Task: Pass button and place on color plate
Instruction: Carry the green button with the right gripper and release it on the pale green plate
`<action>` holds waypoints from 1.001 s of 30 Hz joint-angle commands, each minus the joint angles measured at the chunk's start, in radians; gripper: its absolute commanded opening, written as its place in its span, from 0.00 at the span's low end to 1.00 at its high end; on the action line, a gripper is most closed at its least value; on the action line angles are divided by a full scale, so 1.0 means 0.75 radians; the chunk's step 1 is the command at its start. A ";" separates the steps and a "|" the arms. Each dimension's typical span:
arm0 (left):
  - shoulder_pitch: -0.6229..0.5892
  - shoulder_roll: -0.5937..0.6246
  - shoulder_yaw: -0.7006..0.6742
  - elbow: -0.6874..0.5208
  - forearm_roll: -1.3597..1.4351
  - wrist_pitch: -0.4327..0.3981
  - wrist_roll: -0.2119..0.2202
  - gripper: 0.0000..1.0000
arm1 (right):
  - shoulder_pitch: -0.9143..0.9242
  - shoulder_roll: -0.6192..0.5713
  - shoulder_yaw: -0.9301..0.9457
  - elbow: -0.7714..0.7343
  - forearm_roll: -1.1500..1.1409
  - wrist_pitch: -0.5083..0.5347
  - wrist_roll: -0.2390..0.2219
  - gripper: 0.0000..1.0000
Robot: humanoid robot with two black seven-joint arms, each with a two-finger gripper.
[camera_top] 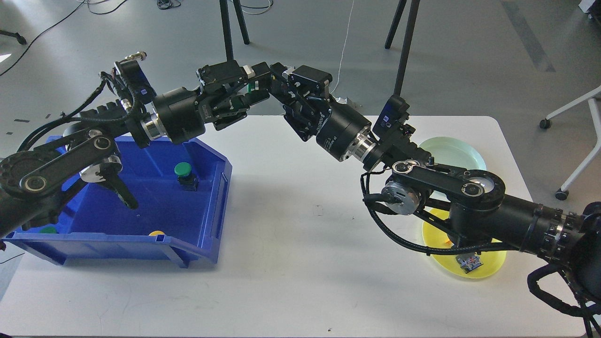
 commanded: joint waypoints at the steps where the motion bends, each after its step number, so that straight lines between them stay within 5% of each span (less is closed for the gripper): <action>1: 0.000 0.000 0.000 0.000 -0.001 0.000 0.000 0.77 | -0.014 -0.028 0.006 0.004 0.001 -0.003 0.000 0.18; 5: 0.000 0.000 0.000 0.003 -0.001 0.000 0.000 0.78 | -0.073 -0.159 0.029 0.000 0.001 -0.051 0.000 0.18; 13: 0.000 -0.002 0.000 0.003 -0.001 0.000 0.000 0.79 | -0.237 -0.370 0.033 -0.043 -0.032 -0.372 0.000 0.17; 18: 0.000 0.000 0.000 0.003 -0.001 0.000 0.000 0.80 | -0.351 -0.399 0.000 -0.294 -0.177 -0.599 0.000 0.18; 30: 0.002 -0.002 0.000 0.017 -0.001 0.000 0.000 0.81 | -0.393 -0.154 -0.339 -1.086 -0.232 -0.599 0.000 0.21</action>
